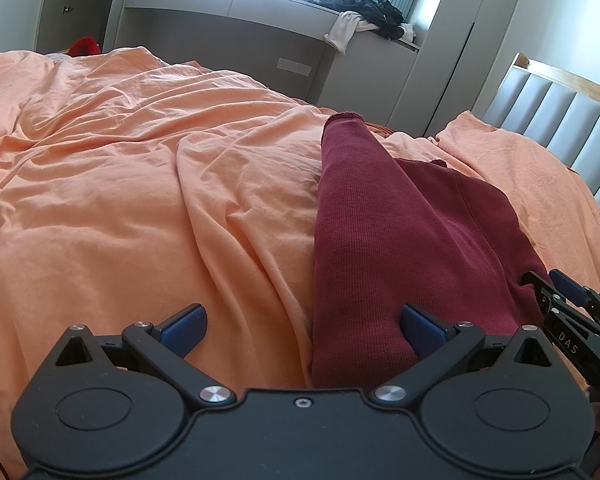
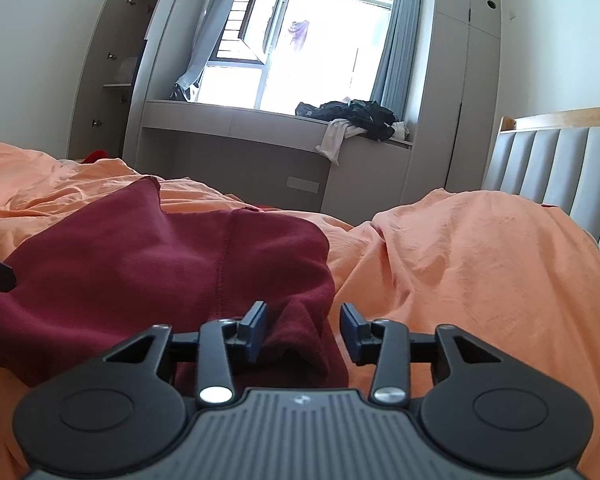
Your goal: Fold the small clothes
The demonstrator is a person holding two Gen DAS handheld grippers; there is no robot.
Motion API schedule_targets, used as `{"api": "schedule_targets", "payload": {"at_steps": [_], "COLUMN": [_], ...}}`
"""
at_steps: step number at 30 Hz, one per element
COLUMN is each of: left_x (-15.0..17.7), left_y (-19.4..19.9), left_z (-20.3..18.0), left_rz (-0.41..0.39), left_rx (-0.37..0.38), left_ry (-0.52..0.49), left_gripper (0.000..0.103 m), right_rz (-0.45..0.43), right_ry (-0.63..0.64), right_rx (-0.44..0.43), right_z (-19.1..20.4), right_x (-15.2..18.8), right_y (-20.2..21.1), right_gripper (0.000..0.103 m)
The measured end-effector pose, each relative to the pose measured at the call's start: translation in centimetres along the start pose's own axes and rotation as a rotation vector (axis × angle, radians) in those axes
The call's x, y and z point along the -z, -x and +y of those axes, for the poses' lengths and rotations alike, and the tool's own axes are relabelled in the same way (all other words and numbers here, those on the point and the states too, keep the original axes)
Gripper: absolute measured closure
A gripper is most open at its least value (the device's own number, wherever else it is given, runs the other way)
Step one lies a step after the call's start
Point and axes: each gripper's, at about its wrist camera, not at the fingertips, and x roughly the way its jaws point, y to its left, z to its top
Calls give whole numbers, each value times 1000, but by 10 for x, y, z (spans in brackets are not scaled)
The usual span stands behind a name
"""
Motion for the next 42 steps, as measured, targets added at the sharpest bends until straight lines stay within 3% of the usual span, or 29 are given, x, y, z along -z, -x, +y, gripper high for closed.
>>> {"api": "schedule_targets", "payload": {"at_steps": [7, 10, 18, 42], "left_x": [-4, -7, -16, -18], "left_y": [3, 7, 11, -2], "left_z": [0, 2, 0, -8], "left_rz": [-15, -45, -76, -35], "left_rx": [16, 30, 36, 8], "left_ry": [-10, -5, -3, -62], "left_gripper": [0, 0, 0, 0], "right_rz": [6, 6, 33, 69], "right_ry": [-70, -177, -406, -452], "right_rx": [19, -14, -122, -173], "right_z": [-15, -30, -57, -52], "right_x": [0, 0, 5, 7], "right_y": [0, 0, -1, -5], "right_gripper": [19, 14, 10, 7]}}
